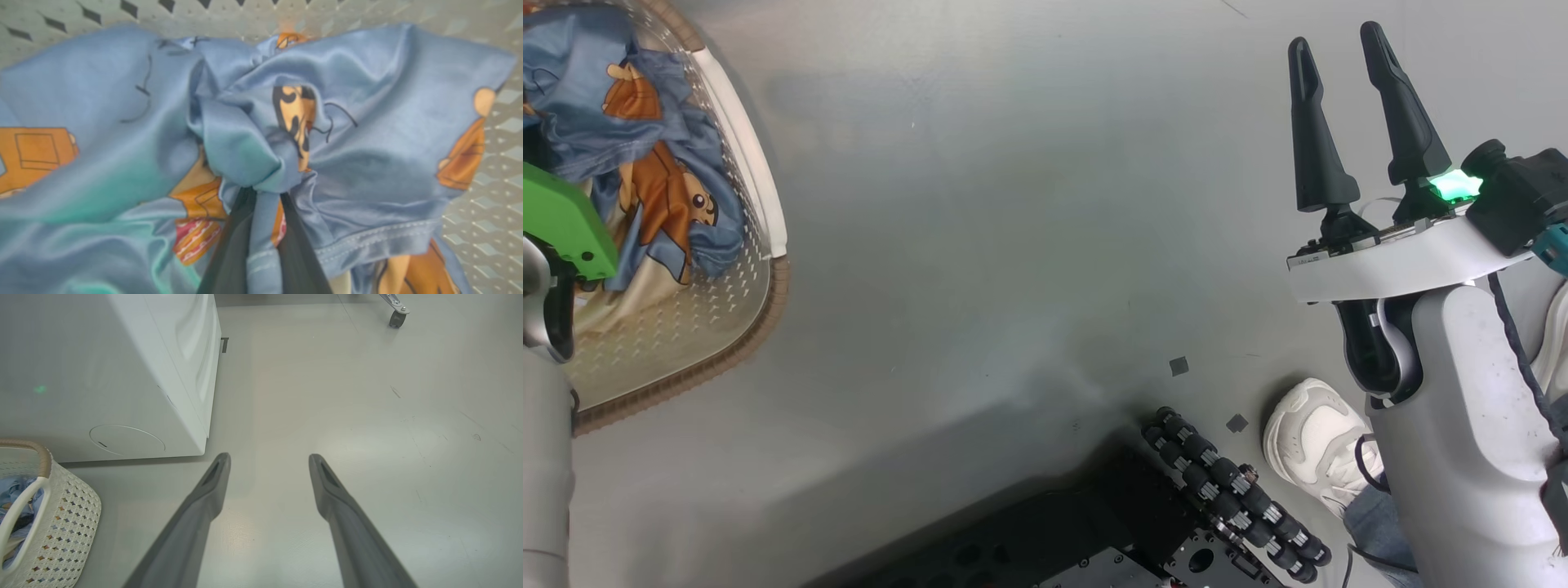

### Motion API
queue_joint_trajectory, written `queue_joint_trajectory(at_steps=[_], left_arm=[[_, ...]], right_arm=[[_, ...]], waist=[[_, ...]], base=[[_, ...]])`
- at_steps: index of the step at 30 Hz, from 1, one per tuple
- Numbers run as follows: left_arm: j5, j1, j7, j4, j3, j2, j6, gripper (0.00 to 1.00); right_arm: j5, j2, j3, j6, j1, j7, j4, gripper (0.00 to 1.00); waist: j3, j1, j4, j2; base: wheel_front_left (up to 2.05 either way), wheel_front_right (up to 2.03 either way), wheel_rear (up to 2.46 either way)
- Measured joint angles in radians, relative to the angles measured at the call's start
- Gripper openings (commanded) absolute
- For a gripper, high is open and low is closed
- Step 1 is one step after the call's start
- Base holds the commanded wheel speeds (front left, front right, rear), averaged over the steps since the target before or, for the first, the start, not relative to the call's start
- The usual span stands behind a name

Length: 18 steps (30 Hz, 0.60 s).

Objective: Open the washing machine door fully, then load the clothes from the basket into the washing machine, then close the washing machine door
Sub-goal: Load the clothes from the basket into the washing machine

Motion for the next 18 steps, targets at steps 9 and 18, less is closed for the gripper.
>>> queue_joint_trajectory(at_steps=[9, 18], left_arm=[[-0.003, -0.002, -0.081, 0.045, 0.003, -0.020, 0.004, 0.00], [-0.028, 0.032, -0.211, 0.073, 0.014, -0.070, 0.005, 0.00]], right_arm=[[0.000, 0.001, -0.014, 0.000, -0.018, 0.000, 0.008, 1.00], [0.000, 0.001, -0.039, 0.000, -0.020, 0.000, 0.032, 1.00]], waist=[[-0.007, 0.0000, 0.007, 0.0000], [-0.069, 0.0000, 0.031, 0.0000]], base=[[0.00, 0.00, 0.00], [0.00, 0.00, 0.00]])
